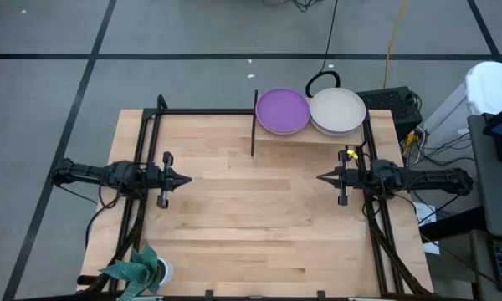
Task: Place and stack plates onto a shelf
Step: Return to Home Position
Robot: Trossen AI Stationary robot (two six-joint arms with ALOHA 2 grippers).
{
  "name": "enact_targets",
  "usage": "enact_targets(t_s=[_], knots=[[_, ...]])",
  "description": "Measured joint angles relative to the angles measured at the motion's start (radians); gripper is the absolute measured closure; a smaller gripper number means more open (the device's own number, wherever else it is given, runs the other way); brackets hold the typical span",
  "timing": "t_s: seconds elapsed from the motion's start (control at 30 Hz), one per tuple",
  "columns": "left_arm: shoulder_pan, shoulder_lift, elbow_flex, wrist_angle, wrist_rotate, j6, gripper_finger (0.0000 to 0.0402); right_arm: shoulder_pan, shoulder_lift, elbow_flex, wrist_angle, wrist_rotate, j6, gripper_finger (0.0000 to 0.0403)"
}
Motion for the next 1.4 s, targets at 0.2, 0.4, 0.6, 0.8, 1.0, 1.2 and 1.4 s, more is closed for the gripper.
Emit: enact_targets(t_s=[0.2,0.4,0.6,0.8,1.0,1.2,1.4], knots=[[0.0,-0.003,0.0,-0.03,-0.013,0.024,0.0401,0.0,0.0,0.0,0.001,0.0,-0.001,0.0403],[0.016,-0.003,0.002,-0.038,-0.045,0.041,0.04,0.0,0.0,0.0,0.005,0.0,-0.001,0.0403],[0.052,-0.003,0.002,-0.042,-0.04,0.055,0.04,0.001,0.0,0.0,0.006,0.0,-0.001,0.0403],[0.058,0.0,0.002,-0.048,-0.005,0.012,0.04,0.001,0.0,0.0,0.007,0.0,-0.001,0.0403],[0.057,0.0,0.002,-0.069,0.128,-0.06,0.0395,0.001,0.0,0.0,0.008,0.0,-0.001,0.0403],[0.046,0.0,0.001,-0.068,0.165,-0.026,0.0387,0.001,0.0,0.0,0.008,0.001,-0.001,0.0403],[0.047,-0.001,0.0,-0.06,0.144,-0.002,0.0388,0.001,0.0,0.0,0.008,0.0,-0.001,0.0403]])
